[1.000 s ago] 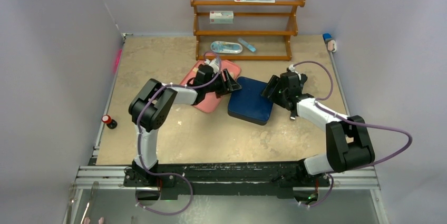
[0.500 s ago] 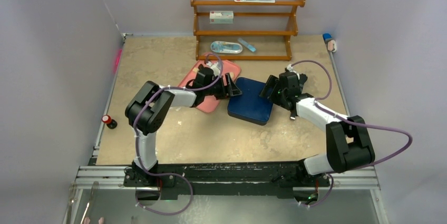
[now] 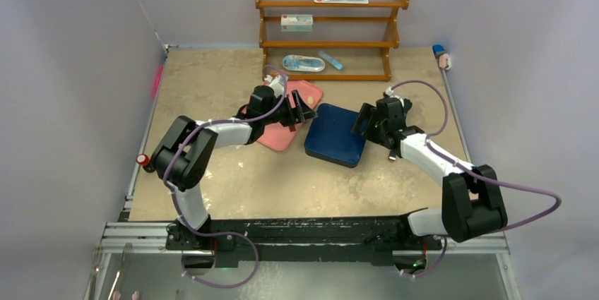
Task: Pack the chocolate
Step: Close the box lid on the packing box.
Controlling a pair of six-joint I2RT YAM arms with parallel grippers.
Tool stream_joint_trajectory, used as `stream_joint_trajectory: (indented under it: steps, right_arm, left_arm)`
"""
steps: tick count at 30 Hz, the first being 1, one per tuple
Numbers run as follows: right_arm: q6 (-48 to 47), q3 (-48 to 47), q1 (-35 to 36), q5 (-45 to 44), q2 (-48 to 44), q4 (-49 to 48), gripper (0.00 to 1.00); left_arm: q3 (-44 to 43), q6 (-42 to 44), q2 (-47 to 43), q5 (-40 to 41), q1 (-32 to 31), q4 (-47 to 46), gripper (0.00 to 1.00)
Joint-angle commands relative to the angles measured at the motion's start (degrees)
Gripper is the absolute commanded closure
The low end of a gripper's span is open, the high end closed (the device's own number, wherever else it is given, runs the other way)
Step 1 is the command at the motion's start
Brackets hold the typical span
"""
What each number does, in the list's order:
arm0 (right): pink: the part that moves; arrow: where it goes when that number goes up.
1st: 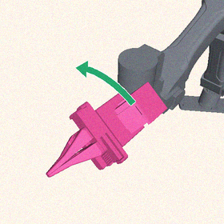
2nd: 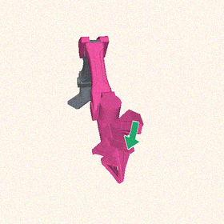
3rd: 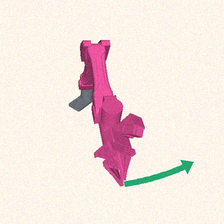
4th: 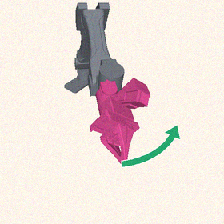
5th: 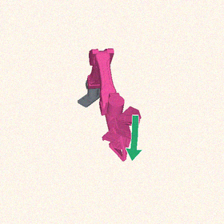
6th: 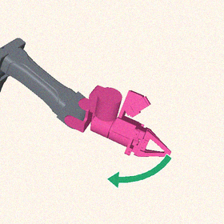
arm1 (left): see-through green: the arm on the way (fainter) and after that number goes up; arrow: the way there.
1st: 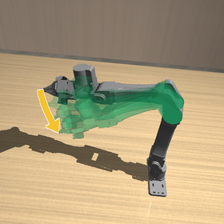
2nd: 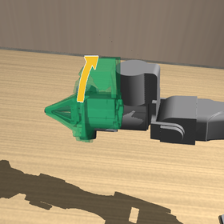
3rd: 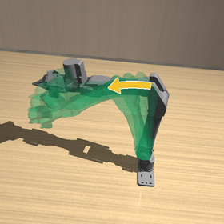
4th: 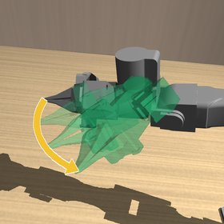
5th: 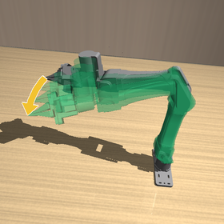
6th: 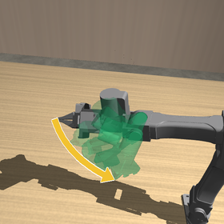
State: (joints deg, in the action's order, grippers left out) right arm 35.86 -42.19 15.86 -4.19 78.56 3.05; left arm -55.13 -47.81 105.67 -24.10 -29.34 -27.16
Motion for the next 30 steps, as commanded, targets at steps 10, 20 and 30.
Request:
stream_joint_trajectory:
  steps: [10,20,30]
  right_arm:
    - [-1.0,-2.1,0.3,-6.1,-9.6,6.8,0.12]
    - [1.8,-2.6,0.4,-16.9,-12.7,15.1,0.35]
    - [2.7,-3.2,0.3,-15.6,-5.5,14.6,0.74]
  left_arm:
    - [4.9,-1.0,-7.5,3.7,0.7,-3.4,0.33]
    - [7.3,-2.2,-7.9,9.2,1.0,0.2,0.41]
    - [2.2,0.6,-6.2,12.7,1.1,10.0,0.75]
